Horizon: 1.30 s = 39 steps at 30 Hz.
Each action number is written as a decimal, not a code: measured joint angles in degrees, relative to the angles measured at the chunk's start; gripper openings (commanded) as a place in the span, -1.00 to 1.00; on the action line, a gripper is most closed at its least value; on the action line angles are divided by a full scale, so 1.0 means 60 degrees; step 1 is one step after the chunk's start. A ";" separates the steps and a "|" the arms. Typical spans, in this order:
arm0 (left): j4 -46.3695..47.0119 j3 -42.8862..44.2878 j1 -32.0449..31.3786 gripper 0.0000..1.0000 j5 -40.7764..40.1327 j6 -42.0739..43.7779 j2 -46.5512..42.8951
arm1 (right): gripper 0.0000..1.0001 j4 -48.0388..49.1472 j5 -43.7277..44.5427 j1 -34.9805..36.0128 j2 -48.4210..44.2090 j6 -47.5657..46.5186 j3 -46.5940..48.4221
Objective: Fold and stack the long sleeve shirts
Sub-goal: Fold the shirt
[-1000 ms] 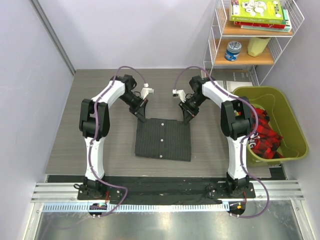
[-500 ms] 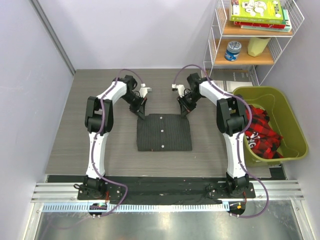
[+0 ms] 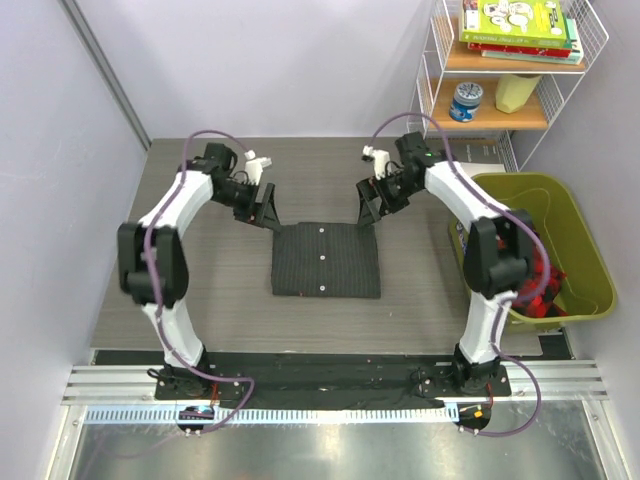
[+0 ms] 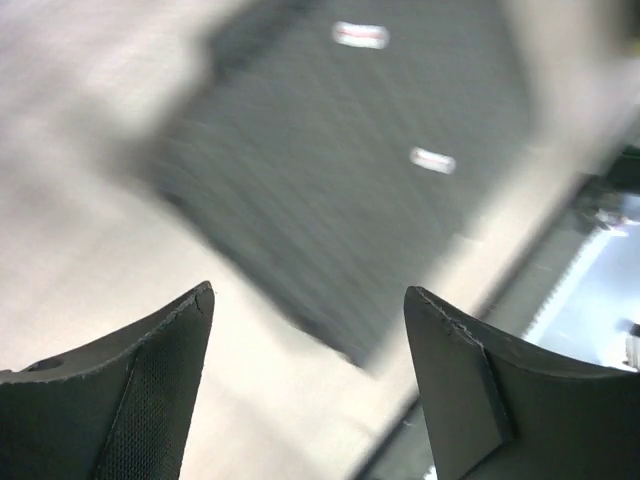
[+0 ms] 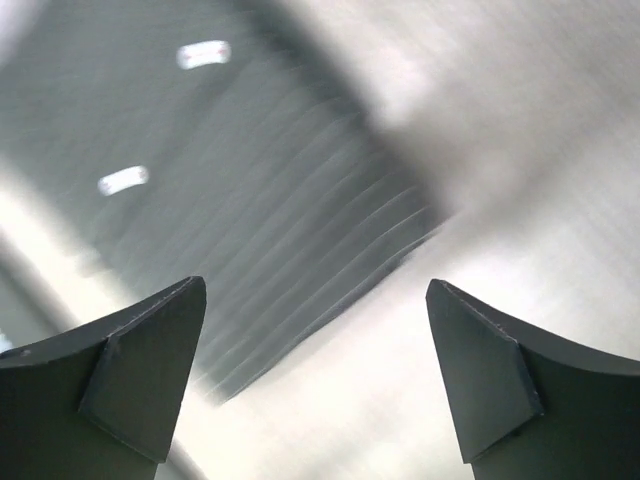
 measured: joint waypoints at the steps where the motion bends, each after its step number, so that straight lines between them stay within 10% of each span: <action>1: 0.0029 -0.0470 0.0025 0.48 0.0324 -0.0138 -0.0772 | 0.96 -0.0015 -0.0331 -0.0029 -0.0601 0.0138 -0.0372; 8: 0.0925 -0.3410 -0.1341 0.30 0.2754 -0.1610 -0.4098 | 0.95 0.0557 -0.2932 0.0809 -0.3348 0.1202 -0.2991; 23: 0.2051 -0.4444 -0.0867 0.27 0.2561 -0.3486 0.0004 | 0.83 0.0914 -0.4594 0.0933 0.0313 0.2222 -0.3821; 31: 0.0922 -0.4135 -0.0747 0.46 0.2433 -0.2106 -0.0335 | 0.81 0.0025 -0.1865 0.0827 0.0885 0.0936 -0.1264; 39: 0.0878 -0.5089 0.0492 0.71 0.2098 -0.1319 -0.4783 | 0.67 0.0652 0.1588 0.2167 0.0576 -0.1271 -0.0124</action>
